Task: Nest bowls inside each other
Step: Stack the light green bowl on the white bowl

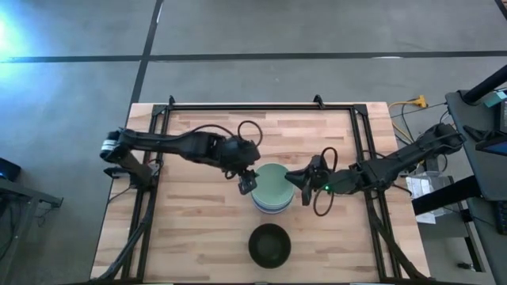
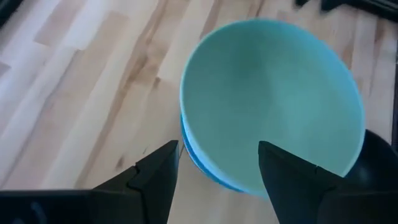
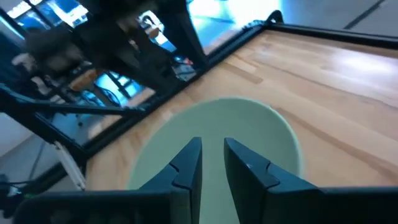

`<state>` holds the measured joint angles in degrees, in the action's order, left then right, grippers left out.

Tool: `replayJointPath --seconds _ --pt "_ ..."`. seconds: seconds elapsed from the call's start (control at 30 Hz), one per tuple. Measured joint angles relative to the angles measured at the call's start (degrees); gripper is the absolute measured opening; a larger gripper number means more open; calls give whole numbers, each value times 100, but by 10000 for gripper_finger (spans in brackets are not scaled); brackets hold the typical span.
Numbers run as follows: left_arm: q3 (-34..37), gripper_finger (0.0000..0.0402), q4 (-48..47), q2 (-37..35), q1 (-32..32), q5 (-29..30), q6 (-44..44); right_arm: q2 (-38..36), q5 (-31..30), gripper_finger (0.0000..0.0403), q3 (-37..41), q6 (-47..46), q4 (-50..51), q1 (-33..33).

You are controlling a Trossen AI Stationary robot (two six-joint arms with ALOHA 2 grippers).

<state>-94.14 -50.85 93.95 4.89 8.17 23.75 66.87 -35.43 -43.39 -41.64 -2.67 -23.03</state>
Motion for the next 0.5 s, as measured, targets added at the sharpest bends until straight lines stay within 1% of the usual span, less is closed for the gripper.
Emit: replayJointPath --seconds 0.17,0.3,0.37,0.43,0.5 --pt "1444 205 1399 -610 78 -167 6 -56 317 63 -107 163 23 -86" --pt "2508 205 2646 -968 267 -162 9 -109 395 63 -110 167 74 -168" --pt "2865 205 3100 -1073 352 -162 186 -117 395 63 -110 163 68 -198" --pt "3013 205 3341 -1139 379 -164 416 -122 396 63 -110 163 60 -198" --pt "3053 205 3386 -1215 393 -163 447 -122 433 63 -110 102 36 -202"
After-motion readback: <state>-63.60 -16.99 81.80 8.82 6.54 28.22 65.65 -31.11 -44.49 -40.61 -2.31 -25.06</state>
